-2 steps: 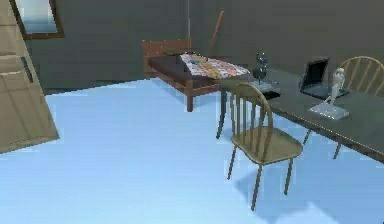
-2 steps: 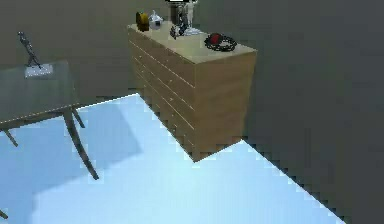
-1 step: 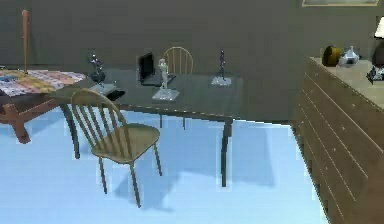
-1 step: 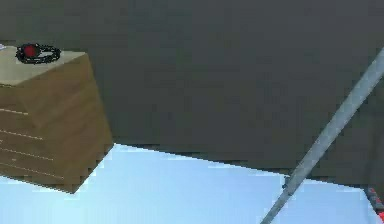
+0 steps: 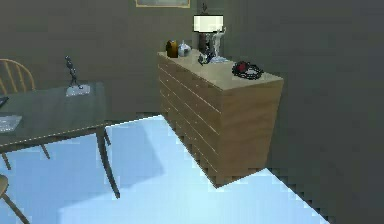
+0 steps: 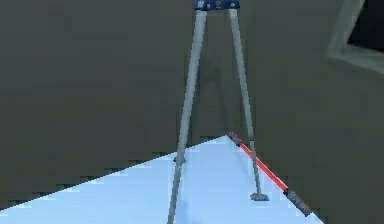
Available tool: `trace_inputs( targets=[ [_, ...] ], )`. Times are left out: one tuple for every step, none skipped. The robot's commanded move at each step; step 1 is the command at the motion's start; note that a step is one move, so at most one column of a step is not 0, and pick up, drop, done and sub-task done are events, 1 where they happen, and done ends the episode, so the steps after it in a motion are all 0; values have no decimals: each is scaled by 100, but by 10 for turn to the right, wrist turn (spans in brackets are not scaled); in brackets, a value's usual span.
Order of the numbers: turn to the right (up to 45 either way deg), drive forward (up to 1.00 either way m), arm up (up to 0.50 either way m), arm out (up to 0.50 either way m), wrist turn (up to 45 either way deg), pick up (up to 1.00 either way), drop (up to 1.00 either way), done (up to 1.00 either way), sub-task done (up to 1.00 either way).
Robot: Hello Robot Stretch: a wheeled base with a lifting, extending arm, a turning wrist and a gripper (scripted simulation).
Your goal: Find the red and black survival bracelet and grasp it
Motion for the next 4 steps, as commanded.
trace_inputs(
  targets=[
    [0,30,0,0,0,0,0,0,0],
    [450,0,0,0,0,0,0,0,0],
    [120,0,0,0,0,0,0,0,0],
    [0,30,0,0,0,0,0,0,0]
  ],
)
